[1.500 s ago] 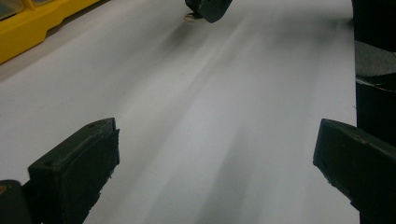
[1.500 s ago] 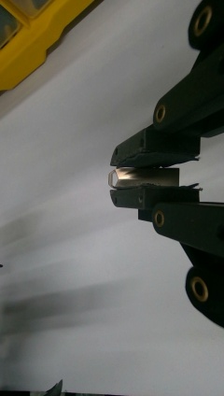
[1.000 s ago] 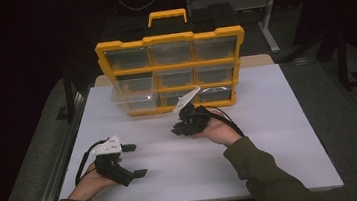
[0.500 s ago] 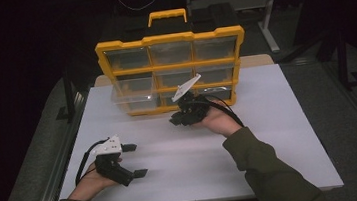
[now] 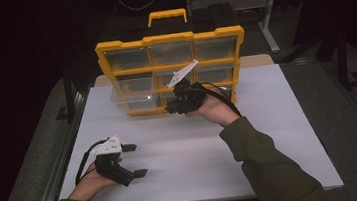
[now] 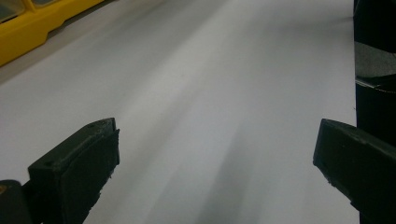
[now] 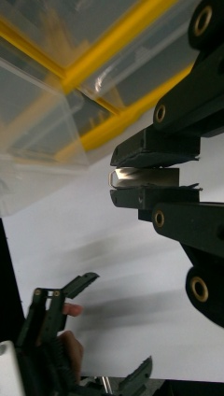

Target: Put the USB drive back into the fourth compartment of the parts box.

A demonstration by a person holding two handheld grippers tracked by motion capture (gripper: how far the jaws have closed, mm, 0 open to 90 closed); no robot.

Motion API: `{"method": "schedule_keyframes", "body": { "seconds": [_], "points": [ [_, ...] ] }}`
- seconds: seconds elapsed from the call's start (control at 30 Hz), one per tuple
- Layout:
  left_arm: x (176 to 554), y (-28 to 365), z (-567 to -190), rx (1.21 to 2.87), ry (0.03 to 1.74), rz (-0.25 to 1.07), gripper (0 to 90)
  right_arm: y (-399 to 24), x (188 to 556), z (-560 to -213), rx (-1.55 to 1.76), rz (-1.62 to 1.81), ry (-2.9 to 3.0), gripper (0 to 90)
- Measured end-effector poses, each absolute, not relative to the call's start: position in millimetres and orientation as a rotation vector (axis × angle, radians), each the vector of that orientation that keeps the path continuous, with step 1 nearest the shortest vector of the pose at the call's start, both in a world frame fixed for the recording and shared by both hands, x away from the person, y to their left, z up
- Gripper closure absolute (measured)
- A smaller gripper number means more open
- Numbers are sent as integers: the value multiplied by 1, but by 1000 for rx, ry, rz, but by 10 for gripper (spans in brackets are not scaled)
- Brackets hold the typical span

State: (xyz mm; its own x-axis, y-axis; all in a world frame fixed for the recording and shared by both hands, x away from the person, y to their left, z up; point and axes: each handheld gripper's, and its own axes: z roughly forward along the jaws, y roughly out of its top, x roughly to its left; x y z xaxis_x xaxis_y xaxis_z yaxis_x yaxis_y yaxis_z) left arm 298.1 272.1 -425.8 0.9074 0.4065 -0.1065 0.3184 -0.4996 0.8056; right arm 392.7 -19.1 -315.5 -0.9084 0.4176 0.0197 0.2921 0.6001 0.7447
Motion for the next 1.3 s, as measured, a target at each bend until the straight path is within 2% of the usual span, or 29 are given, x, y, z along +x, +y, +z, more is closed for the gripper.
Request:
{"method": "schedule_keyframes", "body": {
  "seconds": [0.67, 1.07, 1.13, 1.3],
  "points": [
    [299, 272, -426, 2123, 532, 115, 0, 6, 415, -256, 552, 1299, 2586, 778],
    [299, 272, -425, 2115, 524, 111, 0, 37, 428, -259, 560, 1304, 2617, 764],
    [299, 273, -425, 2116, 519, 114, 0, 37, 429, -261, 603, 1305, 2596, 636],
    [298, 273, -425, 2118, 520, 113, 0, 20, 422, -259, 628, 1324, 2574, 559]
  ]
}}
